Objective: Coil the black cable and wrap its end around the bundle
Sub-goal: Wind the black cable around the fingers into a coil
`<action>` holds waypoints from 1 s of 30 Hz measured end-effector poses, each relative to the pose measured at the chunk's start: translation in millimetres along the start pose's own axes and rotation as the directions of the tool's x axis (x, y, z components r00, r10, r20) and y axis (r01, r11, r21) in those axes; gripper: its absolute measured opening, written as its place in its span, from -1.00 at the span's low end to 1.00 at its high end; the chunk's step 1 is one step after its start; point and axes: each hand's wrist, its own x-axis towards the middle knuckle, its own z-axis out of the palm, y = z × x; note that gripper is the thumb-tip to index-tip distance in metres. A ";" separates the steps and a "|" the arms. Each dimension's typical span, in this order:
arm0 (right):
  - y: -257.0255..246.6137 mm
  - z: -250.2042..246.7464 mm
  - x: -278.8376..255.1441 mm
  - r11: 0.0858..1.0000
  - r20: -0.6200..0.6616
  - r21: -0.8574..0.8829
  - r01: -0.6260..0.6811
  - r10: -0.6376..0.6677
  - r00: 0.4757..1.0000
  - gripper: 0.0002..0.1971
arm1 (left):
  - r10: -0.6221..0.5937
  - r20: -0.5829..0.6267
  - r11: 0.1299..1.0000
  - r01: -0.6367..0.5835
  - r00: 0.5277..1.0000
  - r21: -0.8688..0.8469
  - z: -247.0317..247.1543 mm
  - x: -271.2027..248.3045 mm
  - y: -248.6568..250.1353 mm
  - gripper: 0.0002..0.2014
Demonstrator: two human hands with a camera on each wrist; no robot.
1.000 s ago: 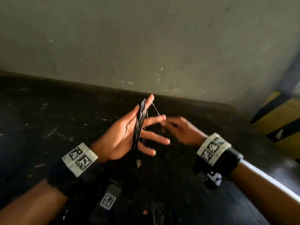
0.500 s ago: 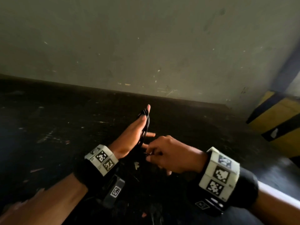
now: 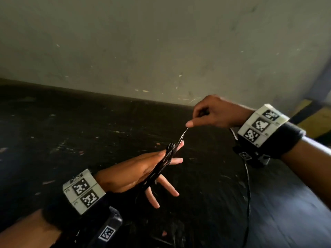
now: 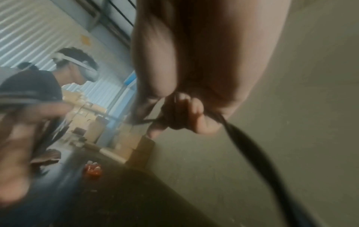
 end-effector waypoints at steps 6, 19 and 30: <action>15.1 51.8 6.4 0.986 -0.278 0.164 0.025 0.022 0.960 -0.58 | 0.118 0.055 0.966 -0.102 0.991 -0.237 -10.2 0.3 26.1 -0.58; -51.5 128.4 -20.4 0.948 -0.050 0.312 -0.061 0.080 0.996 -0.81 | 0.281 -0.351 0.909 -0.366 0.893 -0.202 -26.8 60.6 49.2 -0.57; -64.4 21.1 -34.2 0.998 0.239 -0.063 0.026 -0.010 0.971 -0.82 | 0.093 -0.297 0.989 -0.053 0.950 0.139 -15.1 62.2 -13.9 -0.41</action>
